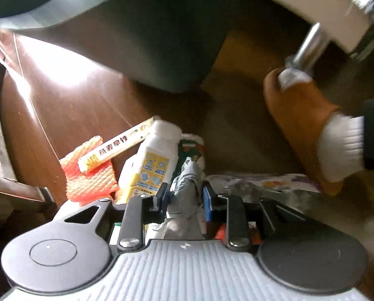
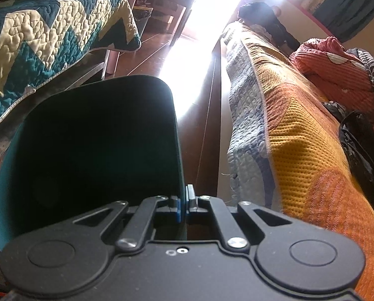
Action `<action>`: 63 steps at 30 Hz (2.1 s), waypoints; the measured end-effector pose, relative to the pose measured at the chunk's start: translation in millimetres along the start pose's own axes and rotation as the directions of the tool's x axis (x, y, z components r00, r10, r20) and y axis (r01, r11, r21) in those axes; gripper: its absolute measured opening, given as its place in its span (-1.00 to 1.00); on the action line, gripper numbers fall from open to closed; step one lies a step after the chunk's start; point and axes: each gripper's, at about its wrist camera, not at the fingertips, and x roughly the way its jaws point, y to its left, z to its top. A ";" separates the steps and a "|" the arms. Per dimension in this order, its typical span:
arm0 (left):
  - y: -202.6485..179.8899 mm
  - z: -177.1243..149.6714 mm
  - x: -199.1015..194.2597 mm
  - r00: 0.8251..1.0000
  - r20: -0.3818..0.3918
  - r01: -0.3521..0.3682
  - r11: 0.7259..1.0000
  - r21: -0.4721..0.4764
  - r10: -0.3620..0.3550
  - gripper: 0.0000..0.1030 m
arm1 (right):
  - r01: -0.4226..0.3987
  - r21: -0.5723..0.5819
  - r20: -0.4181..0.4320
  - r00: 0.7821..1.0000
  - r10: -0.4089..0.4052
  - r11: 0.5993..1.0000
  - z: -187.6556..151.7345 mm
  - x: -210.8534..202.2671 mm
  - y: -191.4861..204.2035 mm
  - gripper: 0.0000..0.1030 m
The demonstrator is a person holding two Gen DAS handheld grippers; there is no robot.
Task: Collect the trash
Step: 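Grasp the crumpled silver foil from the pile with the left tool, then lift the foil over the bin and open the left tool, then grasp the purple-silver wrapper from the pile with the left tool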
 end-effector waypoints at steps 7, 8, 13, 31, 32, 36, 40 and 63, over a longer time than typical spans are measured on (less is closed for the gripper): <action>8.7 0.6 -93.9 0.993 0.100 0.064 0.998 -0.022 -0.062 -0.49 | 0.000 -0.002 0.000 1.000 0.000 1.000 0.7 -0.5 1.3 -0.94; 10.5 1.8 -105.0 0.991 0.118 0.072 0.997 -0.032 -0.068 -0.49 | 0.001 -0.003 0.000 1.000 -0.001 1.000 0.6 -0.7 1.5 -0.94; 14.7 15.5 -161.8 0.951 0.264 0.176 0.984 -0.035 -0.161 -0.49 | 0.004 0.001 -0.005 1.000 -0.004 1.000 0.6 -0.3 1.0 -0.94; 29.7 126.7 -102.2 0.940 0.335 0.034 0.961 -0.276 0.063 -0.49 | 0.003 -0.008 -0.002 1.000 -0.003 1.000 0.7 -0.8 3.1 -0.94; 31.6 128.5 -98.5 0.945 0.323 0.039 0.958 -0.284 0.058 -0.49 | 0.003 -0.010 -0.001 1.000 -0.003 1.000 0.8 -1.2 3.5 -0.94; 32.7 124.2 -91.1 0.954 0.287 0.002 0.954 -0.300 0.088 -0.48 | -0.002 -0.017 0.004 1.000 0.002 1.000 0.6 -2.8 5.0 -0.94; 31.4 116.8 -100.2 0.950 0.303 0.015 0.958 -0.287 0.076 -0.26 | -0.005 -0.025 0.009 1.000 0.005 1.000 0.7 -3.7 6.7 -0.94; -86.6 -1.8 -13.1 0.998 0.063 -0.038 0.927 0.374 0.016 0.56 | -0.027 -0.028 0.008 1.000 0.028 0.999 3.9 -3.7 7.4 -0.92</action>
